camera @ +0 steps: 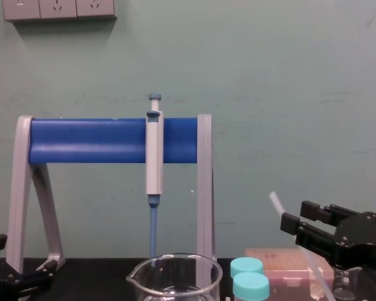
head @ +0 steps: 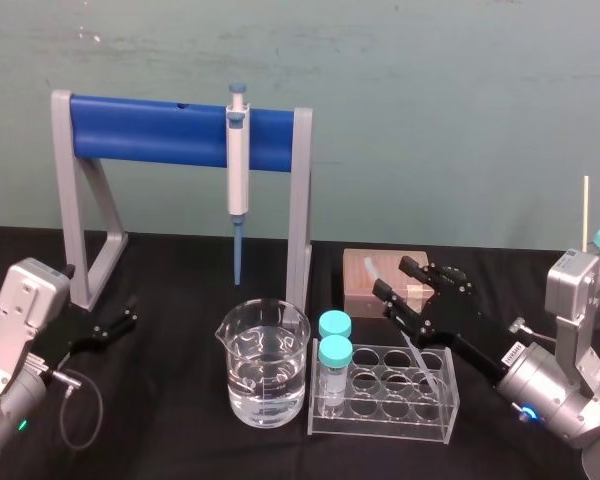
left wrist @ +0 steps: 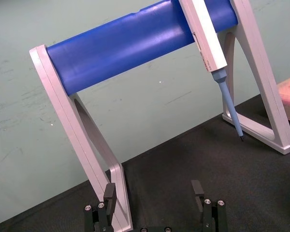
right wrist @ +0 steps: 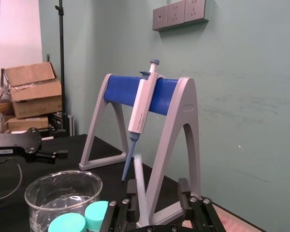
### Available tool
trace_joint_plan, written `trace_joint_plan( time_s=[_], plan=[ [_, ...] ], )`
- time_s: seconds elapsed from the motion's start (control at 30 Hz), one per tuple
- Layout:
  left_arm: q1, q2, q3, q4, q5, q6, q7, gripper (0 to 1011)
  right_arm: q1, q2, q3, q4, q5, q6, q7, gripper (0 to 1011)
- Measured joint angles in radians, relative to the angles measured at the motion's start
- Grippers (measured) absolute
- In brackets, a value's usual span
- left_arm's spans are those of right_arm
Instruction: Pick up the stirring rod with one hand, then place it down.
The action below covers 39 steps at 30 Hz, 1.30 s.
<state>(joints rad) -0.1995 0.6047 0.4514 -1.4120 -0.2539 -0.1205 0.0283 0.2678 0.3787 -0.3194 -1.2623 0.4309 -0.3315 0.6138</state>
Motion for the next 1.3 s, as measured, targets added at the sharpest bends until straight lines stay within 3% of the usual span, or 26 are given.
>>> trace_joint_plan(
  time_s=[0.3,0.57,1.3],
  plan=[
    [0.0,0.0,0.0,0.0,0.0,0.0,0.0,1000,0.0,0.0,0.0,0.0,0.0,0.0,0.0,807],
    [0.0,0.0,0.0,0.0,0.0,0.0,0.0,1000,0.0,0.0,0.0,0.0,0.0,0.0,0.0,1003],
    [0.0,0.0,0.0,0.0,0.0,0.0,0.0,1000,-0.008,0.002,0.002,-0.016,-0.017,-0.014,-0.016,1000]
  ],
)
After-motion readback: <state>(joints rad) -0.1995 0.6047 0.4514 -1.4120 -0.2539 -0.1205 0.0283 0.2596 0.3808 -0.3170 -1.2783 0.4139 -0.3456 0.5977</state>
